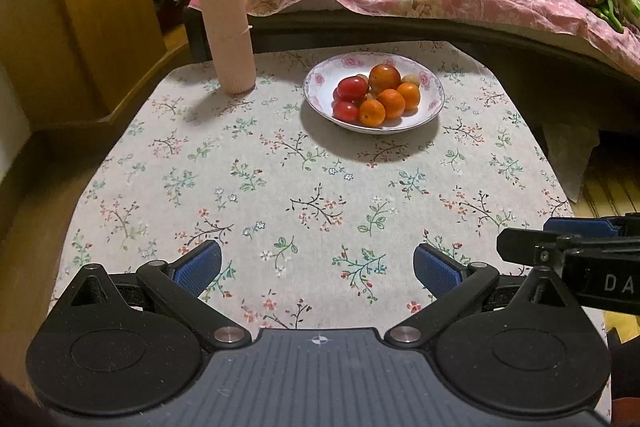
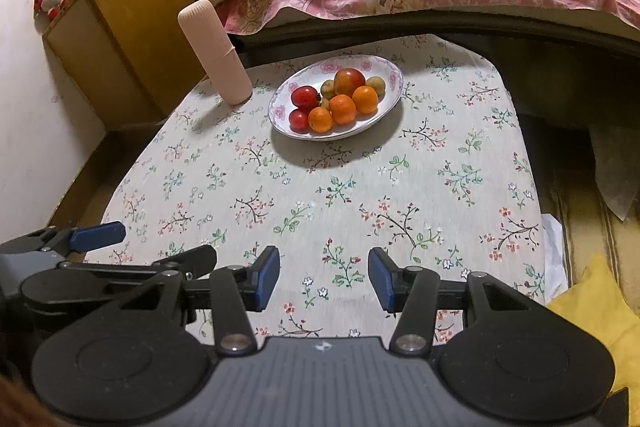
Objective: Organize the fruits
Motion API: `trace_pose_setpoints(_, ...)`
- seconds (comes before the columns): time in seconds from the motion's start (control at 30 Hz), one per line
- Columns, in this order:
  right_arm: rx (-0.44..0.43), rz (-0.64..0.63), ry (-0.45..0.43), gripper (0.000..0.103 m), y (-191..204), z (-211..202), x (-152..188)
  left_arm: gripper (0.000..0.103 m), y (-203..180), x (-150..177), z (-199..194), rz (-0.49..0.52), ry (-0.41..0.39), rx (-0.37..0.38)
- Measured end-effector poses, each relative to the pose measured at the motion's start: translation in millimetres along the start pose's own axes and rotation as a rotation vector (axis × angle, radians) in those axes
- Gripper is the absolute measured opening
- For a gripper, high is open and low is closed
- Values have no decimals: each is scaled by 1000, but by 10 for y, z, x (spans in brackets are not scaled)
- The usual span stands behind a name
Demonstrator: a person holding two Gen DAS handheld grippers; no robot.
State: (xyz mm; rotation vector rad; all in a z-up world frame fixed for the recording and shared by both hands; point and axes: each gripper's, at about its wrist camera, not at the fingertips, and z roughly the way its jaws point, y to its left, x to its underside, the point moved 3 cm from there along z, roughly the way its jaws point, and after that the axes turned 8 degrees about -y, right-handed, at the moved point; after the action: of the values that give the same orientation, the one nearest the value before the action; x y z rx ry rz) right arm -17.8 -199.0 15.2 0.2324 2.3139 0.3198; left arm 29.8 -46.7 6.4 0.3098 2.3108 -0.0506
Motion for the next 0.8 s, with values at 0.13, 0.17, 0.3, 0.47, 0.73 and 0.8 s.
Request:
trace_pose_setpoints(0.13,-2,-6,4,49,8,-28,30,103,-6,42,-18,4,3,-1)
trace_pose_setpoints(0.17,-2,-7,5,49,11,-28,33,103,-9,51,-21,5,3,-3)
trace_pose_setpoints(0.3,-2,-14,7,49,32,-40,57,103,-4,65,-40,2,3,-3)
trace_pose_setpoints(0.47,-2,-15,7,49,34,-51,62,103,-2,90,-65,-3,6,-2)
trace_pose_setpoints(0.73,-5,-26,14,49,68,-107,133,103,-6,133,-100,-1,11,-7)
trace_pose_setpoints(0.8,-2,-32,13,49,80,-125,153,103,-7,146,-107,1,11,-9)
